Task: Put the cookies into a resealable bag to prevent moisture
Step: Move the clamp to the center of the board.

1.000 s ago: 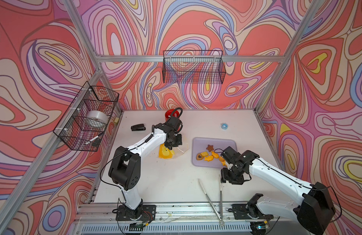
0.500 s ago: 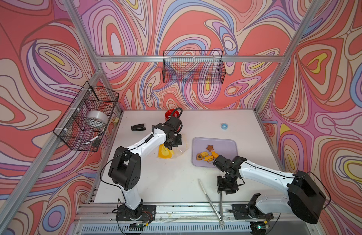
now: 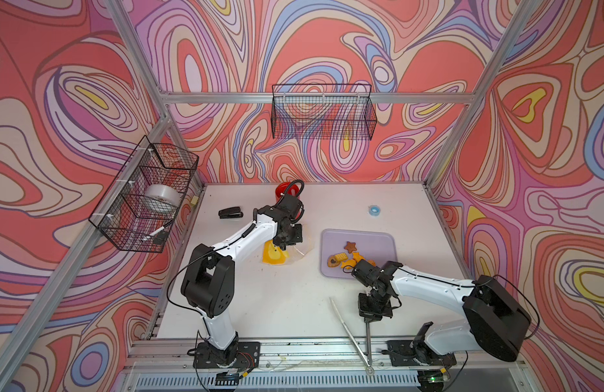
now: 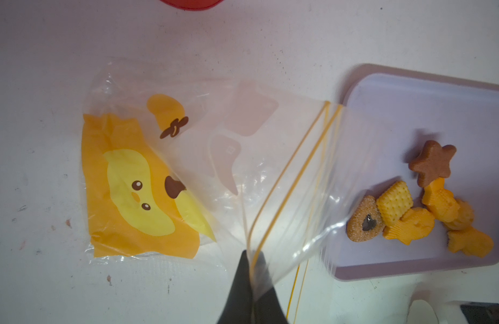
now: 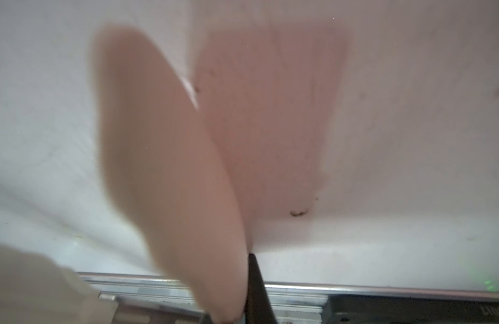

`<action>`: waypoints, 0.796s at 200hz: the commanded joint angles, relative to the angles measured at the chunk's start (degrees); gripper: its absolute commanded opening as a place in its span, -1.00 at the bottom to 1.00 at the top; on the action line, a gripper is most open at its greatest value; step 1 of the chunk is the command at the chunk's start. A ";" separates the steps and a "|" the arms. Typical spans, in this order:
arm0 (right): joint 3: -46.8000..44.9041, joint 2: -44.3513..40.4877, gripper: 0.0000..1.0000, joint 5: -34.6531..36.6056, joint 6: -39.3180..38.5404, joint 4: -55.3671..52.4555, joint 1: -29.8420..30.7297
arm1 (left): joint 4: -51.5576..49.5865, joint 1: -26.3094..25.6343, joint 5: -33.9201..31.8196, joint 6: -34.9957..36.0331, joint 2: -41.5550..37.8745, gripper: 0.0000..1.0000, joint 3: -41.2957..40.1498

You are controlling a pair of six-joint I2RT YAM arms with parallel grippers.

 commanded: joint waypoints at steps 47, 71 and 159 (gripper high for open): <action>11.65 5.10 -1.00 6.11 -8.97 -1.75 -3.52 | -2.44 0.93 -1.48 1.21 0.36 -1.00 1.72; 13.98 7.72 -1.00 8.08 -12.22 -0.63 -7.45 | -2.36 1.11 -1.42 1.31 0.50 -1.00 1.71; 16.73 9.86 0.11 11.17 -16.83 2.81 -8.58 | -2.71 1.22 -2.09 1.75 -0.88 -1.00 1.29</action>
